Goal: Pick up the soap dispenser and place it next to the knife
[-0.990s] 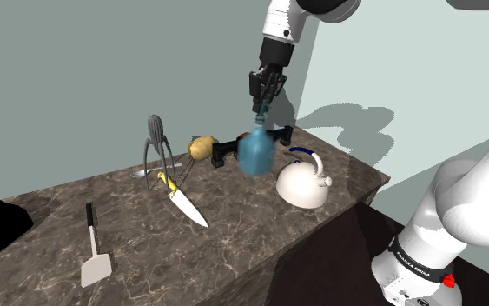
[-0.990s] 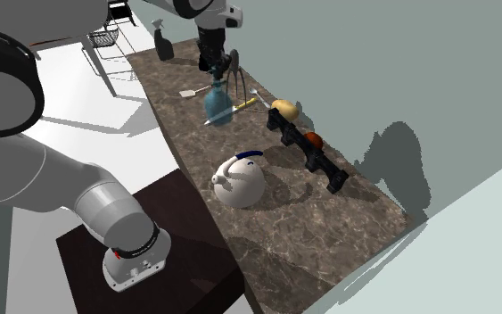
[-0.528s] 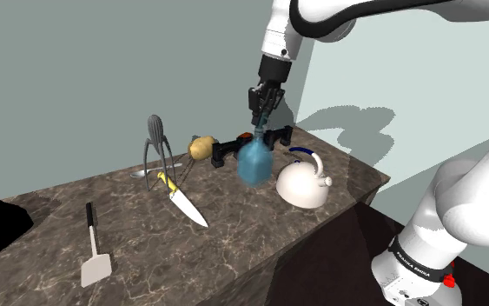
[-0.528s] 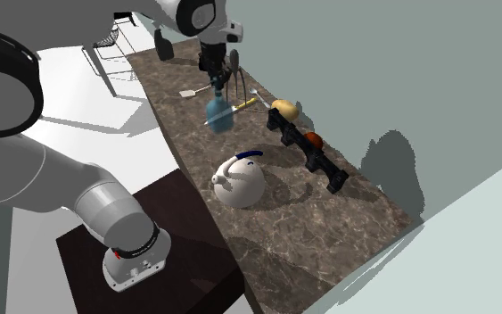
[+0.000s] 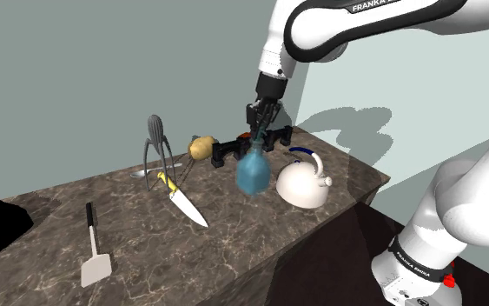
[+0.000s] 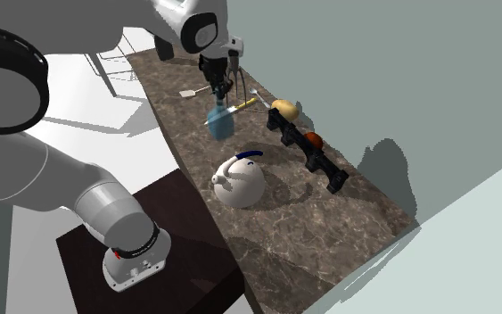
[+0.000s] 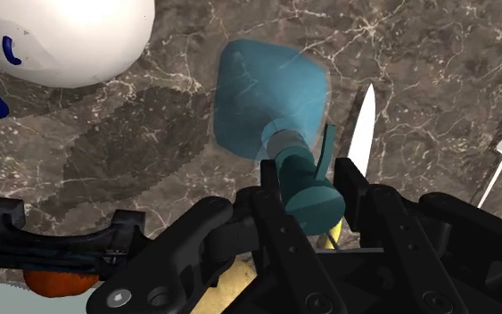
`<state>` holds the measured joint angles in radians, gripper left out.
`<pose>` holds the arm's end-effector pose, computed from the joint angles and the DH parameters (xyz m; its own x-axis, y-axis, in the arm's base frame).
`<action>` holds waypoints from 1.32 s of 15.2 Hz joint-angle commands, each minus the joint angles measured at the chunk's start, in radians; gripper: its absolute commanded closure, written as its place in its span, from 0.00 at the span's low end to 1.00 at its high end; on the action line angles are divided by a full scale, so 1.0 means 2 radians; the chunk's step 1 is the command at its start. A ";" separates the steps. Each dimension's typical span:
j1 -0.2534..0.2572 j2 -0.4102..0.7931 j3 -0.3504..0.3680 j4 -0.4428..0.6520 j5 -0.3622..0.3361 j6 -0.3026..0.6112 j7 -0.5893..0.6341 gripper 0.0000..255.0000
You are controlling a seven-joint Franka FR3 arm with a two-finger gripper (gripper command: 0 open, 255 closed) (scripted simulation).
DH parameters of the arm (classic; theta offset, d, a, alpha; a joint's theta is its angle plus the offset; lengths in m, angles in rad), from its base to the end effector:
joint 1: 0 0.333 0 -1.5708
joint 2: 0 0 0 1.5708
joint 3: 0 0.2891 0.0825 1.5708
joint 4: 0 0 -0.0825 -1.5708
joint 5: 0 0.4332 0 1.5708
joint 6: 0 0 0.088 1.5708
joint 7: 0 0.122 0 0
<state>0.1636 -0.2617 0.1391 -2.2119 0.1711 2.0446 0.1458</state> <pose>0.5094 0.1725 0.4358 0.9945 0.0778 0.0697 0.0866 -0.9872 -0.1341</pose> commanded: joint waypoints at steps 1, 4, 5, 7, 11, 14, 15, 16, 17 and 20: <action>0.000 0.002 0.000 -0.012 0.001 0.014 -0.002 1.00; 0.001 0.008 0.001 -0.027 0.002 0.035 -0.004 1.00; 0.001 0.010 0.002 -0.032 0.003 0.042 -0.005 1.00; 0.001 0.014 0.002 -0.041 0.004 0.055 -0.006 1.00; 0.002 0.023 0.003 -0.057 0.005 0.080 -0.009 1.00; 0.002 0.023 0.003 -0.057 0.005 0.080 -0.009 1.00; 0.002 0.023 0.003 -0.057 0.005 0.080 -0.009 1.00; 0.002 0.023 0.003 -0.057 0.005 0.080 -0.009 1.00; 0.002 0.023 0.003 -0.057 0.005 0.080 -0.009 1.00; 0.002 0.023 0.003 -0.057 0.005 0.080 -0.009 0.00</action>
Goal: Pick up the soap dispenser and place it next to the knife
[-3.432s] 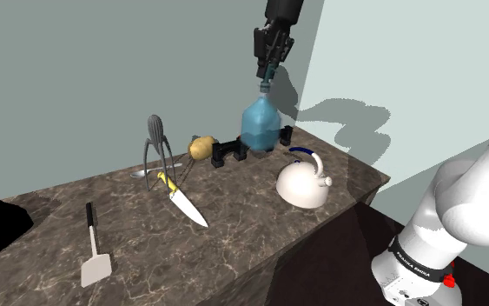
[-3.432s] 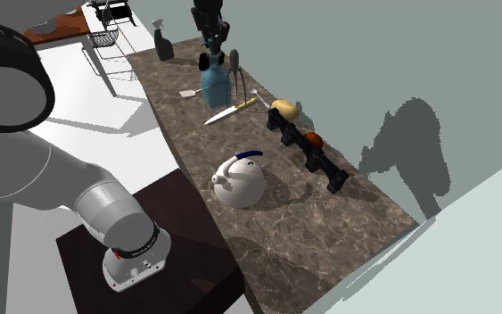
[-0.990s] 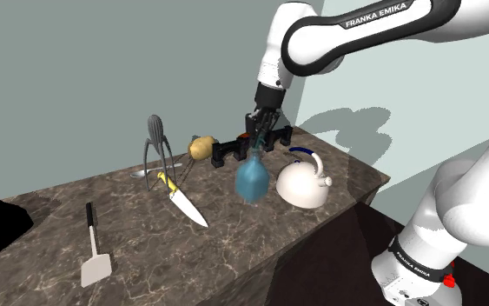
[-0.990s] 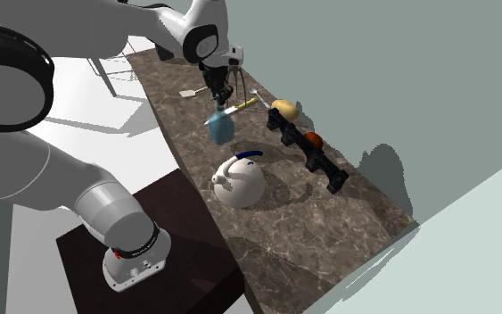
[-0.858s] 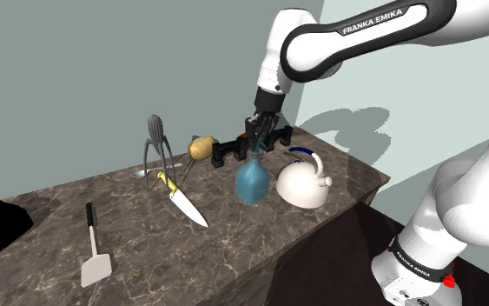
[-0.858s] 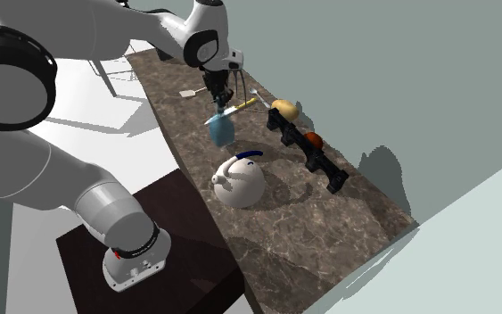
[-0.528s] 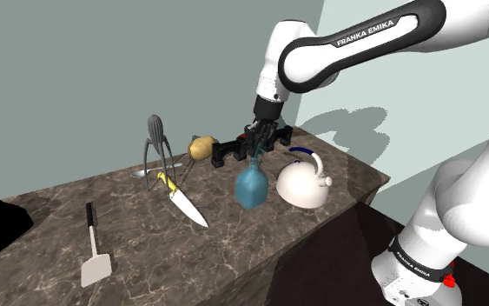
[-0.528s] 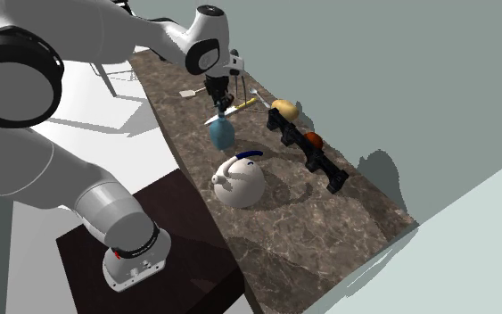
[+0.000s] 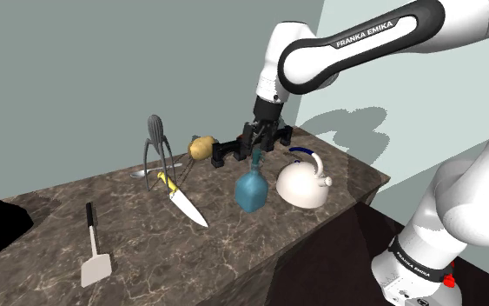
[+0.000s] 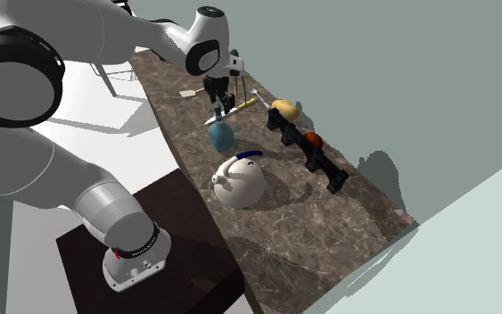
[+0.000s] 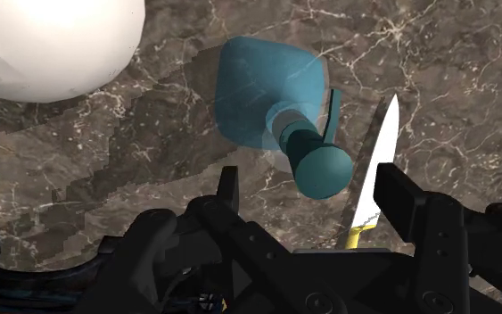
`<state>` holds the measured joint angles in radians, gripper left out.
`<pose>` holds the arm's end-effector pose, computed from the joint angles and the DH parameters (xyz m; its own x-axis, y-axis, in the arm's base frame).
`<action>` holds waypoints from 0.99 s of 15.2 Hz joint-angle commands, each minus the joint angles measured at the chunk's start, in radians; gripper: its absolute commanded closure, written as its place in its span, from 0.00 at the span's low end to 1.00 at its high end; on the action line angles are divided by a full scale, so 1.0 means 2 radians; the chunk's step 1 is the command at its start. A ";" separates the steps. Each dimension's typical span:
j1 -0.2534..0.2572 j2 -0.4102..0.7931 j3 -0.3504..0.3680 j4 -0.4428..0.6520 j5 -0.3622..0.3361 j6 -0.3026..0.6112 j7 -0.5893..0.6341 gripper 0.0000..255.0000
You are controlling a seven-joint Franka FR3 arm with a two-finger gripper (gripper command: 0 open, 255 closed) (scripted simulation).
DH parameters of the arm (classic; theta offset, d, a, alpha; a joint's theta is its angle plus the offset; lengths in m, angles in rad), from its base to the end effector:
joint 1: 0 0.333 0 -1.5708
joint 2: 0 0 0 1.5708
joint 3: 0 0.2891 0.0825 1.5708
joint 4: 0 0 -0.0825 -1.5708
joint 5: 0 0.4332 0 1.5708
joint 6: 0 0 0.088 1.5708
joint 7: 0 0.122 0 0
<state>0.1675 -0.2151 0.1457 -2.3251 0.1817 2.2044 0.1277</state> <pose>0.5043 0.1714 0.3675 0.9945 0.0777 0.0704 0.0866 -0.9871 -0.1344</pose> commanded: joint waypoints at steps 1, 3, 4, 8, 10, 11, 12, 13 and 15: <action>0.000 0.000 0.000 0.000 0.000 0.000 0.000 0.00; 0.000 0.000 0.000 0.000 0.000 0.000 0.000 0.00; 0.000 0.000 0.000 0.000 0.000 0.000 0.000 0.00; -0.004 -0.028 -0.007 0.037 -0.004 -0.065 0.001 0.00; -0.004 -0.028 -0.007 0.037 -0.004 -0.065 0.001 0.00; -0.004 -0.028 -0.007 0.037 -0.004 -0.065 0.001 0.00; -0.004 -0.028 -0.007 0.037 -0.004 -0.065 0.001 0.00; -0.004 -0.028 -0.007 0.037 -0.004 -0.065 0.001 0.00; -0.004 -0.028 -0.007 0.037 -0.004 -0.065 0.001 0.00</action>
<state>0.1602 -0.2717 0.1322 -2.2519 0.1745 2.0737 0.1293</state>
